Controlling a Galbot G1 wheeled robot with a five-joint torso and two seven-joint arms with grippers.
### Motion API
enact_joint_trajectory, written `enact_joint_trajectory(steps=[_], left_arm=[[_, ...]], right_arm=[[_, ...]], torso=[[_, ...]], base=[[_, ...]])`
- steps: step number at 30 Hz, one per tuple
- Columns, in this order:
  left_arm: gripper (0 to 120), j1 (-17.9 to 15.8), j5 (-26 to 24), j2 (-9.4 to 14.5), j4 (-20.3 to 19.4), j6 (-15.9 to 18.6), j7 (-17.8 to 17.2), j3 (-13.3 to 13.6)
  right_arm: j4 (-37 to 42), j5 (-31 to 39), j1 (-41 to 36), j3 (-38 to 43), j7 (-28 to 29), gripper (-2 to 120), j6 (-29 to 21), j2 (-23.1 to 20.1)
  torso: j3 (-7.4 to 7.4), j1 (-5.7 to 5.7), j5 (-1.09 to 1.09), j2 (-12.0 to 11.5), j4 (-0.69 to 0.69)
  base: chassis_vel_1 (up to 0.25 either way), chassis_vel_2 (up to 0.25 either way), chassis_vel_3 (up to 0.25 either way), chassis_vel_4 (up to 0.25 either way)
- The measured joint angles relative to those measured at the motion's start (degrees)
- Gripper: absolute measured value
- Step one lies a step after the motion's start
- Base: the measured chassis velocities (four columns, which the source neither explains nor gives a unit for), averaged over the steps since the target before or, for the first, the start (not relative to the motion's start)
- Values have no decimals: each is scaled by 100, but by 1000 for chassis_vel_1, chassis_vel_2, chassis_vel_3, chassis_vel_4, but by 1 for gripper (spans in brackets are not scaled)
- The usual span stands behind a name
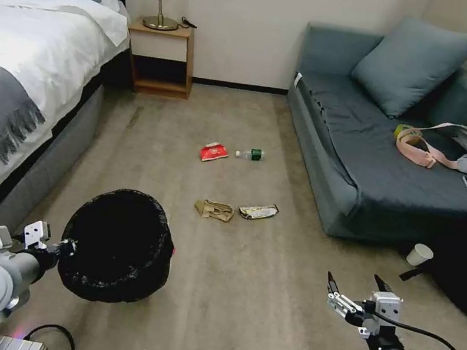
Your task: Pick up the trash bin, then pick up the garbage on the floor and place it into the trash bin.
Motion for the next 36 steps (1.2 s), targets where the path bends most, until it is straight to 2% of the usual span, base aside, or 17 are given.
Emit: enact_joint_trajectory(steps=[10,26,36], left_arm=[[2,8,-9,-16,7,0,9,-34],[2,-77,-67,21,105,-1,58,-83],[2,-66,-36,11,120,-1,109,-101]], right_arm=[[69,50,-20,-11,-181,100,-189,-13],[18,77,2,-38,-317,100,-172,-6],[-18,65,32,-68,-334,100,-149,4]], torso=[[0,0,0,0,0],[0,0,-1,0,0],[1,0,-1,0,0]], base=[[0,0,0,0],[0,0,0,0],[-90,100,94,-91]])
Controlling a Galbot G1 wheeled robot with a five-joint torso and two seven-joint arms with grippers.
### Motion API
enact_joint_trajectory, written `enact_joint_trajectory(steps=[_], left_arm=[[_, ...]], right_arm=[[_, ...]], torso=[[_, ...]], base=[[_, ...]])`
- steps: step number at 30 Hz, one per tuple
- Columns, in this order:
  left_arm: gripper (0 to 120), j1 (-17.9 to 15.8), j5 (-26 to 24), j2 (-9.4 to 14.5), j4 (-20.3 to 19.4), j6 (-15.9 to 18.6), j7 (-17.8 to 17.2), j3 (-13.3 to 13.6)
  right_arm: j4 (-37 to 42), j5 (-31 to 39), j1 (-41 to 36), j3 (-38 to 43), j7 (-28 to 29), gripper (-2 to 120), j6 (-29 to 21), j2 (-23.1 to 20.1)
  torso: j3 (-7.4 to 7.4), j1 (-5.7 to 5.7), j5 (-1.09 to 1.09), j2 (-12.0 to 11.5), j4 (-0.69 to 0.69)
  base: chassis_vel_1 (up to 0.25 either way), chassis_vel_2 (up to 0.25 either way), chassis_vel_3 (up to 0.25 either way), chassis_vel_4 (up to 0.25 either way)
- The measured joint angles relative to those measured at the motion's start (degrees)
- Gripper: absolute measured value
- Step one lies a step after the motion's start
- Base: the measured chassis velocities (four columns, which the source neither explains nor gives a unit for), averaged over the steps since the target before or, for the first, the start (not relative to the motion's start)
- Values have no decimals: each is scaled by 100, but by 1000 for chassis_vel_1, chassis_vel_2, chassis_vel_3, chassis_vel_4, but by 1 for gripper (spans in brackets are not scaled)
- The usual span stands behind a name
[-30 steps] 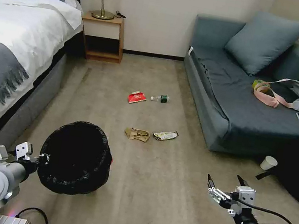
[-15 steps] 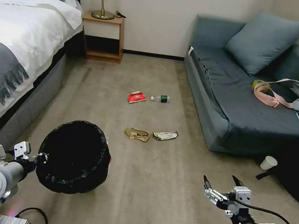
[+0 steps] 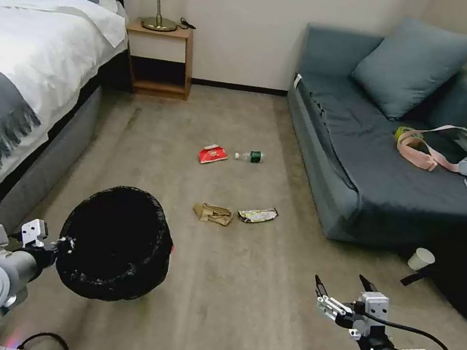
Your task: Pick up the trash bin, then pick up the garbage on the floor and place it into the trash bin.
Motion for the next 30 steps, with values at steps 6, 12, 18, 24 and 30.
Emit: enact_joint_trajectory(steps=[6,12,18,24,30], left_arm=[[2,-7,7,-6,1,0,19,-23],[2,-24,-11,10,1,0,29,-74],[2,-17,-59,20,-4,1,42,-178],[2,29,-68,7,-25,1,66,-270],[2,67,-82,-7,-43,1,77,-358]], right_arm=[[-16,-5,0,-4,-1,100,16,2],[-21,-4,4,-4,-4,100,17,1],[-21,-2,25,-30,-12,100,16,-13],[-34,-2,44,-71,-11,100,12,-29],[-38,-2,60,-91,-9,100,5,-51]], torso=[[0,0,0,0,1],[0,0,0,0,0],[0,0,1,0,0],[0,0,0,0,0],[0,0,0,0,1]], base=[[-94,99,103,-100],[-83,69,62,-71],[-97,85,95,-81],[-108,121,115,-101],[-112,107,102,-111]])
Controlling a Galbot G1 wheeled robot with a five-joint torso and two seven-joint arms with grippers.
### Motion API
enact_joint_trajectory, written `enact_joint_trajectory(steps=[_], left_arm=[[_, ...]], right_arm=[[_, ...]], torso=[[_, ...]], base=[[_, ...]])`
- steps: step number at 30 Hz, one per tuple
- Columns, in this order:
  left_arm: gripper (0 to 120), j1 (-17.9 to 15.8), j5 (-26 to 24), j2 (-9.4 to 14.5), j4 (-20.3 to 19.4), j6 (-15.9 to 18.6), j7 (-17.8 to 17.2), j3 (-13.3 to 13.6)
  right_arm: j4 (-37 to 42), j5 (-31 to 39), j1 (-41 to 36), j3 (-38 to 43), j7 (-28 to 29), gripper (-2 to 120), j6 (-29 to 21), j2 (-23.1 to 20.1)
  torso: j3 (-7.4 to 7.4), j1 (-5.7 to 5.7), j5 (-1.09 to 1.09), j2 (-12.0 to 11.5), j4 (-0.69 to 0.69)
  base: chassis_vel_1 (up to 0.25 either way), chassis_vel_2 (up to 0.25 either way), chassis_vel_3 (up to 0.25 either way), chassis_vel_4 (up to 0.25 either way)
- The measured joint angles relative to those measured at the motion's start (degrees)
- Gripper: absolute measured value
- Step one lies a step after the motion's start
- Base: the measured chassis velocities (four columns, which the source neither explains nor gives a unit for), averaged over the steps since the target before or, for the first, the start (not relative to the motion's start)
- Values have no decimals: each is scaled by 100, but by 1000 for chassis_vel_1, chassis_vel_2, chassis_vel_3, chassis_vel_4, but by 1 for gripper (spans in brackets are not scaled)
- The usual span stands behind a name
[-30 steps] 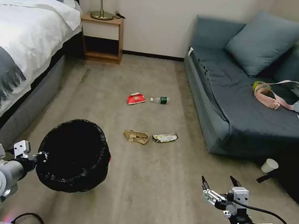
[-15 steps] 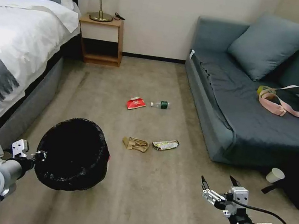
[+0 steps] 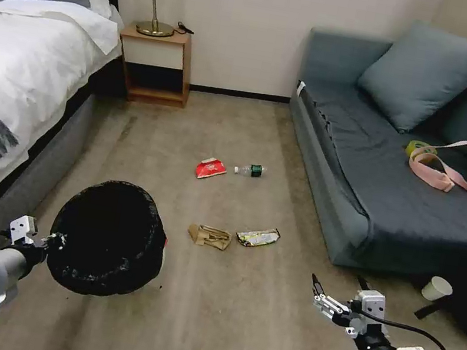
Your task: Pick up the trash bin, then pick up the garbage on the floor and place it into the trash bin.
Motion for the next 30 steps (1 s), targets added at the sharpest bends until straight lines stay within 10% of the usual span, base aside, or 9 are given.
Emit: enact_joint_trajectory(steps=[30], left_arm=[[2,92,-28,2,15,1,54,-230]], right_arm=[[-67,-6,97,-186,-12,100,0,-56]], torso=[[0,0,0,0,0]], base=[[-147,144,145,-139]])
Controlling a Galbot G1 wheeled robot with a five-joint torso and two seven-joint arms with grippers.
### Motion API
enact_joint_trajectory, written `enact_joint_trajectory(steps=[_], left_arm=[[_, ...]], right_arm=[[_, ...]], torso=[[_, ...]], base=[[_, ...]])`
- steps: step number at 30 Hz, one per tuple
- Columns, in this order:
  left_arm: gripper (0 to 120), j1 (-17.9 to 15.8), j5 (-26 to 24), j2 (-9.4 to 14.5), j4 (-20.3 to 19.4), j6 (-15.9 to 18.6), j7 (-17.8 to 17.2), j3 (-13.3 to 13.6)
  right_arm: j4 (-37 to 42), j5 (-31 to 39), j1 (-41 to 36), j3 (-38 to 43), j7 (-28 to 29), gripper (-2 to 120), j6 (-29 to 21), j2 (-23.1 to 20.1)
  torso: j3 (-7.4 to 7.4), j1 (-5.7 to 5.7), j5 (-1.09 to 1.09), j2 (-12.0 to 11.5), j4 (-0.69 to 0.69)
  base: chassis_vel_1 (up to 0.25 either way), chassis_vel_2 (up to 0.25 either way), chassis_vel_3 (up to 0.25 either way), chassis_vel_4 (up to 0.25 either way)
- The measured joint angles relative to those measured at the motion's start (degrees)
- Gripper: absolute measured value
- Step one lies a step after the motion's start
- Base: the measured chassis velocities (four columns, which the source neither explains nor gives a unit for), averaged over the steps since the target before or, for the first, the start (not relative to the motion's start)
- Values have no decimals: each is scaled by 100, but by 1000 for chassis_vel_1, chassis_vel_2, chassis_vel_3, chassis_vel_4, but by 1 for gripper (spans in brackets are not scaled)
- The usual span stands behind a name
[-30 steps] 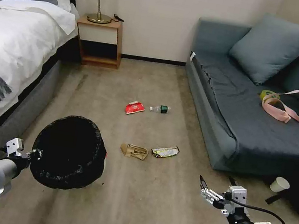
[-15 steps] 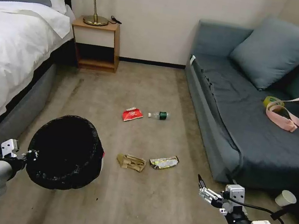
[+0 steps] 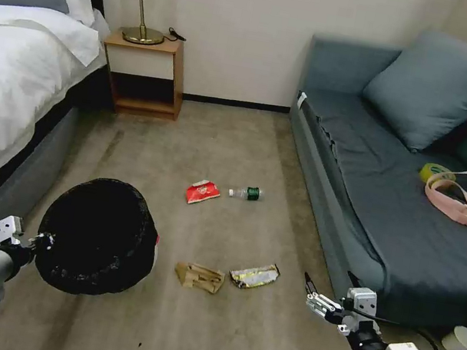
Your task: Pick up the trash bin, then pick up the garbage on the floor and place it into the trash bin.
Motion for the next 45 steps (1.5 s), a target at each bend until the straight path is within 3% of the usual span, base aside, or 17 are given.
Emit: enact_joint_trajectory(steps=[8,17,20,21,24,25,28,32,38,41,45], left_arm=[[2,17,31,12,72,0,64,-37],[2,-88,45,90,143,0,73,20],[2,-183,73,128,173,0,76,102],[2,-183,73,128,173,0,76,102],[2,-143,183,112,141,-1,135,78],[2,-143,183,112,141,-1,135,78],[2,-26,327,47,2,-20,187,-61],[2,113,517,-24,-147,-38,205,-216],[2,282,613,-122,-393,-48,210,-386],[2,459,671,-247,-608,-61,241,-611],[2,514,709,-323,-682,-69,259,-651]], right_arm=[[-90,269,61,-106,81,100,1,-131],[-291,487,335,-207,271,100,79,-665],[-532,732,689,-312,336,100,111,-1355],[-532,732,689,-312,336,100,111,-1355],[-986,1168,1376,-691,353,100,102,-2197],[-986,1168,1376,-691,353,100,102,-2197],[-1508,1677,2272,-1417,231,100,-53,-2743],[-2047,1944,3194,-2338,2,100,-228,-2916],[-2648,2156,4186,-3377,-371,100,-469,-2915],[-3319,2384,5094,-4601,-820,100,-952,-2751],[-3696,2529,5525,-5180,-954,100,-1246,-2624]], torso=[[1,1,0,0,0],[0,0,2,0,-2],[0,0,1,0,-2],[0,0,1,0,-2],[0,0,1,0,0],[0,0,1,0,0],[0,0,0,0,-2],[0,1,1,0,-1],[1,1,1,0,1],[0,1,0,0,0],[0,0,-1,0,1]], base=[[-155,147,143,-155],[-6,11,4,-8],[0,0,0,0],[0,0,0,0],[0,0,0,0],[0,0,0,0],[0,0,0,0],[0,0,0,0],[0,0,0,0],[0,0,0,0],[0,0,0,0]])
